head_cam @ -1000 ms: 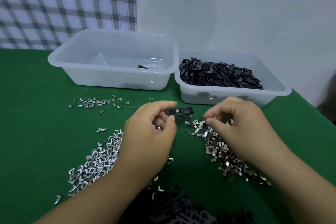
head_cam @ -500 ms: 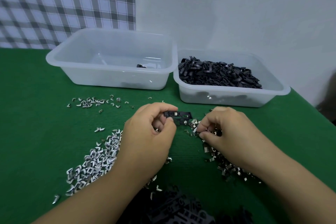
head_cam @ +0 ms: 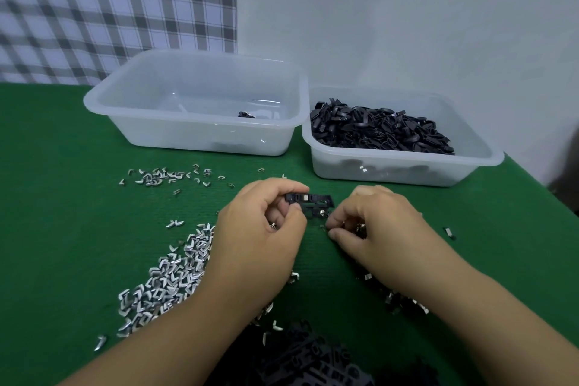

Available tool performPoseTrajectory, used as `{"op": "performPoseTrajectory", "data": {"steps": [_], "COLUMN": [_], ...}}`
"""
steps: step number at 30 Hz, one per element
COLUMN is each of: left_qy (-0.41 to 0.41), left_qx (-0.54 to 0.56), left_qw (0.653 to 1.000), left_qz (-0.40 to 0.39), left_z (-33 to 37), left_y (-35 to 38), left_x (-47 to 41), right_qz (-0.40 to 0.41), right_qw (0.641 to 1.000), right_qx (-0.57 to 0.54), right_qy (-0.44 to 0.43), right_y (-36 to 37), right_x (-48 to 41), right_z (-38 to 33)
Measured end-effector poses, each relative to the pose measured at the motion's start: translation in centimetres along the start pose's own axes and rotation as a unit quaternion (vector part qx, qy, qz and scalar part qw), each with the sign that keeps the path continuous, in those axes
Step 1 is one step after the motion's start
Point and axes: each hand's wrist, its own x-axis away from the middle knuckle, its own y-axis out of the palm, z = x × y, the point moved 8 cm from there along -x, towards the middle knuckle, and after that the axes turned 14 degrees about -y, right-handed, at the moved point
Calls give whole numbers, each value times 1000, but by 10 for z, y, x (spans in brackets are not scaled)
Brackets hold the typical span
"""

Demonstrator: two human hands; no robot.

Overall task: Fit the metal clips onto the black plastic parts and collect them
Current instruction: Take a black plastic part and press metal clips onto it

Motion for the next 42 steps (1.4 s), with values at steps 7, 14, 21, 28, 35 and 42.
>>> {"op": "performPoseTrajectory", "data": {"steps": [7,14,21,28,35,42], "left_qy": [6,1,27,69,125,90], "left_qx": [-1,4,-34,-68,-101,-57], "left_qw": [1000,1000,999,995,987,994], "left_qz": [8,14,11,10,-3,-1], "left_z": [1,-3,2,11,21,14], "left_y": [1,-1,-1,2,6,4], "left_x": [-1,-4,-2,3,8,3], "right_qz": [-19,168,264,305,313,282], "right_qw": [999,974,920,862,854,897], "right_qx": [27,-152,-288,-404,-415,-340], "right_qy": [-21,3,11,28,20,-16], "right_y": [4,-17,-16,-15,-16,-13], "right_x": [0,8,12,14,14,15], "right_z": [-5,9,12,16,12,0]}}
